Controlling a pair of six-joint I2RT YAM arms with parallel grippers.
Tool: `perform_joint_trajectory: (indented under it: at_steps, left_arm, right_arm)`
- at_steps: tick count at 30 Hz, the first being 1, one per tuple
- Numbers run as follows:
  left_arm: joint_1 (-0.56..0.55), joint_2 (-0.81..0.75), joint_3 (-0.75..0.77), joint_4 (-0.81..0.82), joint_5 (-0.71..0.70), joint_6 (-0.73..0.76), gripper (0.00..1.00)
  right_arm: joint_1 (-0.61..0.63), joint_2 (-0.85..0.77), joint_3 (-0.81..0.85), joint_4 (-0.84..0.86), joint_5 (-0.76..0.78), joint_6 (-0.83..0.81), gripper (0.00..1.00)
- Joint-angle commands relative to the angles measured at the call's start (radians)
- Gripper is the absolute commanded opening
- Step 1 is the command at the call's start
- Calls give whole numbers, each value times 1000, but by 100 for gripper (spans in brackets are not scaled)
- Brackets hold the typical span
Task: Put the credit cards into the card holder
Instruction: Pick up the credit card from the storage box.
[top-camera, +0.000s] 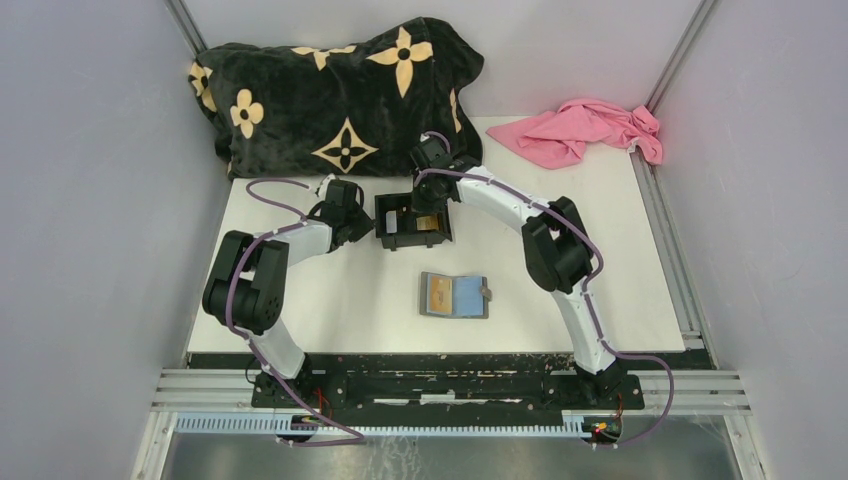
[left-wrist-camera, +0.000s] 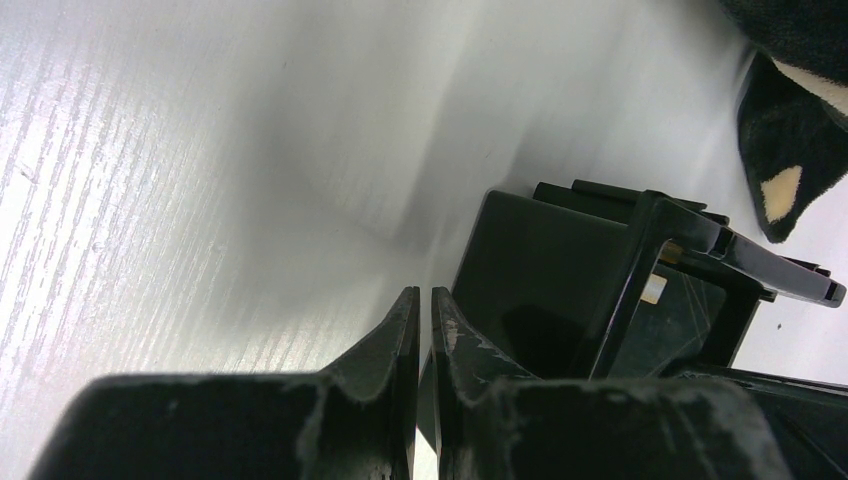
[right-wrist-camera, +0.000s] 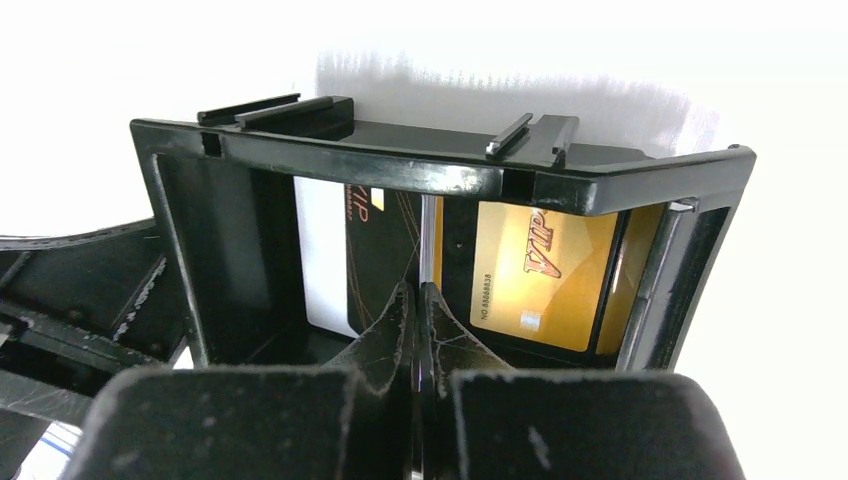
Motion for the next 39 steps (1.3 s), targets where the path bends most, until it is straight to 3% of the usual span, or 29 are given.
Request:
perform_joint_trajectory:
  at_steps: [1, 28, 39]
  left_arm:
    - [0, -27, 9, 35, -2, 18, 15]
    - [8, -204, 0, -95, -192, 24, 16]
    - [9, -293, 8, -103, -171, 15, 18]
  right_arm:
    - [-13, -76, -16, 45, -11, -1, 1]
    - [-69, -160, -23, 106, -85, -46, 1]
    - [-81, -236, -42, 112, -84, -49, 1]
